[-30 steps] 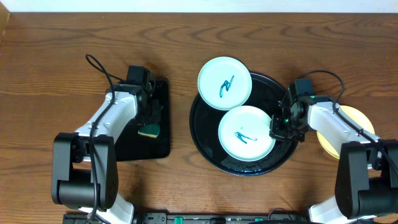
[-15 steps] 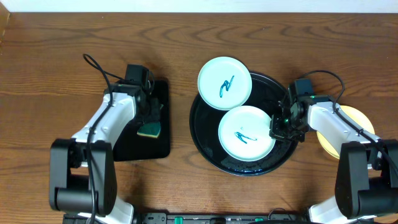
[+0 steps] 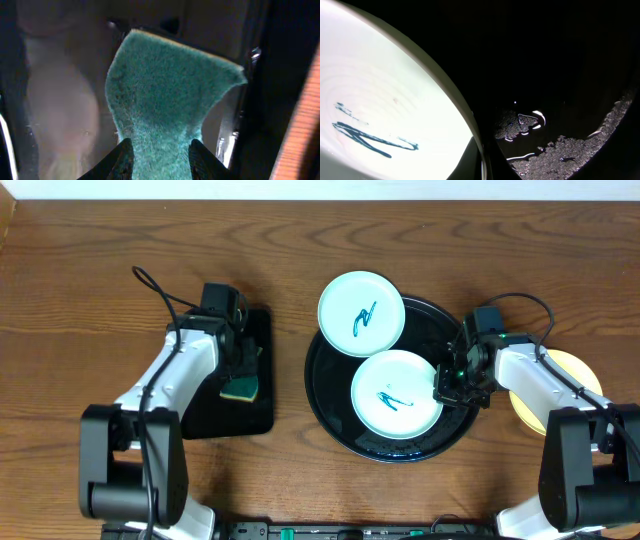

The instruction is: Clean dirty plates on tray and stack at the side

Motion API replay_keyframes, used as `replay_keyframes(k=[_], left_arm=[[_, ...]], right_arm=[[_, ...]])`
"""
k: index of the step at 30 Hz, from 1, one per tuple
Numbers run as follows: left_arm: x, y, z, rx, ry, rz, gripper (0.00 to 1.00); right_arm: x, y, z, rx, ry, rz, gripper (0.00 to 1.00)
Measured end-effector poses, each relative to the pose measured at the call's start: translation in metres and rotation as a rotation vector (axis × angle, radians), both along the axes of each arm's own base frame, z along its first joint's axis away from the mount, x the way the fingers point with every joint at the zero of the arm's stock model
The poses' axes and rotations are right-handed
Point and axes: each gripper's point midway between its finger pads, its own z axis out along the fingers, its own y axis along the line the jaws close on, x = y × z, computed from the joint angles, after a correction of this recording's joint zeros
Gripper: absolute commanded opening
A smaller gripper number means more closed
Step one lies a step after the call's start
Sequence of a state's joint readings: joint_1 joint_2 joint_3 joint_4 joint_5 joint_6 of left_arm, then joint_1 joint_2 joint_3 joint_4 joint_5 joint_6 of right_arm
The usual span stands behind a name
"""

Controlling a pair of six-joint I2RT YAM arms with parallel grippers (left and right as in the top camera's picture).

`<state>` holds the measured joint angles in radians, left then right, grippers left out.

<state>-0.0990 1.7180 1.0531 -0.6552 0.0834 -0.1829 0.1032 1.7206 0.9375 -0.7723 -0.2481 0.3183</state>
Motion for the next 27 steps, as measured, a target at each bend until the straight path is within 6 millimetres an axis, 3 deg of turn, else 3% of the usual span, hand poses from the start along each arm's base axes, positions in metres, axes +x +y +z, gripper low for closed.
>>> replay_keyframes(k=[3,8,18,19,20,23,27], left_arm=[[-0.003,0.000,-0.010,0.003,0.034,0.000,0.34],[-0.003,0.000,-0.013,0.003,0.040,0.004,0.08],[-0.003,-0.001,-0.013,-0.005,0.041,0.002,0.08],[-0.003,-0.001,-0.013,-0.005,0.040,0.002,0.41],[-0.003,-0.001,-0.012,-0.005,0.039,0.002,0.54],[-0.003,-0.001,-0.008,-0.006,0.028,0.002,0.61],[-0.001,-0.001,-0.001,-0.008,0.009,0.003,0.64]], right_arm=[[0.000,0.000,0.000,0.000,0.000,0.000,0.01],[0.000,0.000,0.000,0.000,0.000,0.000,0.01],[0.000,0.000,0.000,0.000,0.000,0.000,0.01],[0.000,0.000,0.000,0.000,0.000,0.000,0.01],[0.000,0.000,0.000,0.000,0.000,0.000,0.01],[0.000,0.000,0.000,0.000,0.000,0.000,0.01],[0.000,0.000,0.000,0.000,0.000,0.000,0.01]])
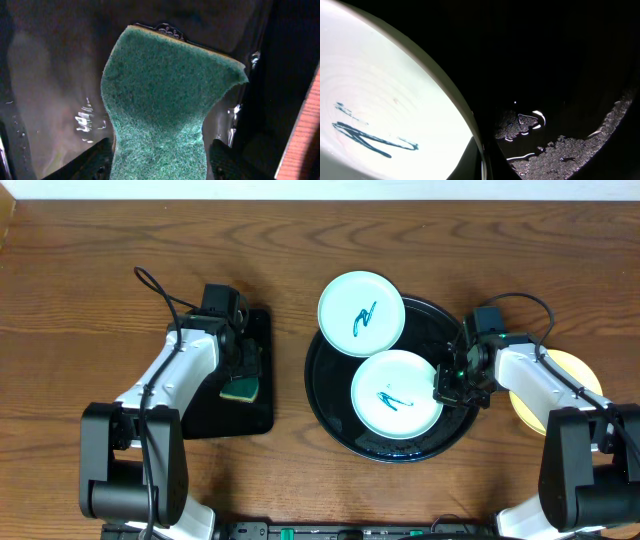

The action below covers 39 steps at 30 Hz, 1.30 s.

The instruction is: Clean dirty plates on tray and stack at the side

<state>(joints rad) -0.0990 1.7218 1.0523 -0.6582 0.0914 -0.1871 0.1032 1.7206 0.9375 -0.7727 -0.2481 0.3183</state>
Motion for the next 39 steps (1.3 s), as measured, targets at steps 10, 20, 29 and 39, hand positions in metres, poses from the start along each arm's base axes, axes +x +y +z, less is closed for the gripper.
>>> replay_keyframes(k=[10,20,29,39], left_arm=[[-0.002,0.000,0.000,0.001,0.008,0.000,0.64],[-0.004,0.000,-0.009,0.003,0.031,0.000,0.62],[-0.003,0.000,-0.012,0.003,0.029,0.000,0.63],[0.002,0.000,-0.015,0.002,0.016,0.000,0.61]], right_arm=[[0.000,0.000,0.000,0.000,0.000,0.000,0.01],[0.000,0.000,0.000,0.000,0.000,0.000,0.01],[0.000,0.000,0.000,0.000,0.000,0.000,0.01],[0.000,0.000,0.000,0.000,0.000,0.000,0.01]])
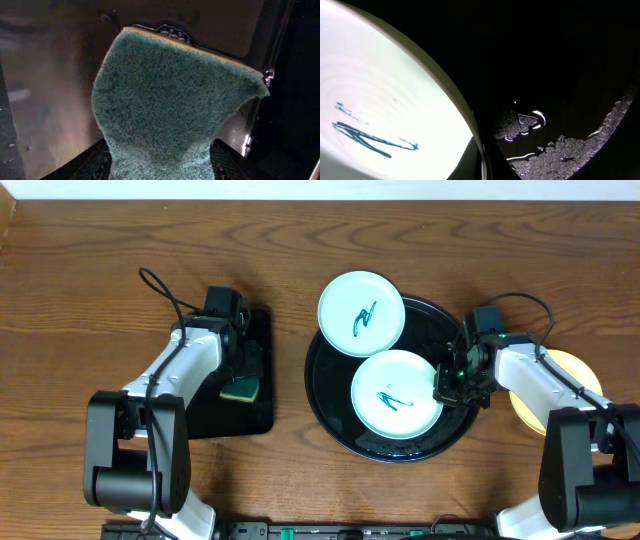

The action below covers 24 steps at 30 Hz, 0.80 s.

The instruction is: Clean dirty plates on tray and stack at the side

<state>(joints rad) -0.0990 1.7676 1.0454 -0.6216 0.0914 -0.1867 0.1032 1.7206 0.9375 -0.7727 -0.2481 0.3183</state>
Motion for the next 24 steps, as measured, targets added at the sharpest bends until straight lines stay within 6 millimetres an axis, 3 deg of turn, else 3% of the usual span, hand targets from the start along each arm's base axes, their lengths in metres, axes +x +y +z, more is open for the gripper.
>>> replay_keyframes(k=[3,7,11,14,24], left_arm=[[0.000,0.000,0.000,0.000,0.000,0.000,0.54],[-0.002,0.000,-0.001,0.001,0.007,0.002,0.35],[-0.009,0.001,-0.003,0.004,0.038,0.000,0.31],[-0.010,0.001,-0.003,0.005,0.040,-0.004,0.08],[-0.014,0.001,-0.002,0.005,0.054,0.000,0.08]], right_arm=[[0.000,0.000,0.000,0.000,0.000,0.000,0.01],[0.000,0.000,0.000,0.000,0.000,0.000,0.01],[0.000,0.000,0.000,0.000,0.000,0.000,0.01],[0.000,0.000,0.000,0.000,0.000,0.000,0.01],[0.000,0.000,0.000,0.000,0.000,0.000,0.01]])
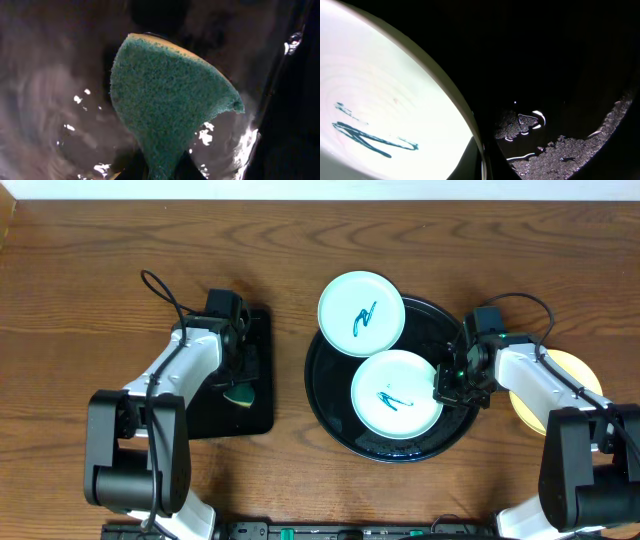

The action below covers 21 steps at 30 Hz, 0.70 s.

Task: Clean dirty plates on tray and stack at the side
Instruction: 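Carry the sponge with the left gripper over the center mint plate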

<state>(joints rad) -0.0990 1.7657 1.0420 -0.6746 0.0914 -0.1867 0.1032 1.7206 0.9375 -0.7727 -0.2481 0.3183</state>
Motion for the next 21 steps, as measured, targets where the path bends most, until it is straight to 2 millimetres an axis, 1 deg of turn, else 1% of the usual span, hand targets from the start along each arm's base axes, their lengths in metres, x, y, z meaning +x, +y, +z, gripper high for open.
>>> replay_keyframes(k=[3,9,11,16,21], left_arm=[[0.002,0.000,0.008,-0.002,-0.025,0.000,0.07],[0.011,0.003,0.040,0.012,-0.134,0.004,0.09],[0.012,0.004,0.046,0.016,-0.152,0.005,0.09],[0.014,0.006,0.043,0.023,-0.150,0.023,0.09],[0.011,0.006,0.026,0.028,-0.098,0.044,0.09]], right_arm=[[0.000,0.000,0.000,0.000,0.000,0.000,0.01],[0.000,0.000,0.000,0.000,0.000,0.000,0.01],[0.000,0.000,0.000,0.000,0.000,0.000,0.01],[0.000,0.000,0.000,0.000,0.000,0.000,0.01],[0.000,0.000,0.000,0.000,0.000,0.000,0.01]])
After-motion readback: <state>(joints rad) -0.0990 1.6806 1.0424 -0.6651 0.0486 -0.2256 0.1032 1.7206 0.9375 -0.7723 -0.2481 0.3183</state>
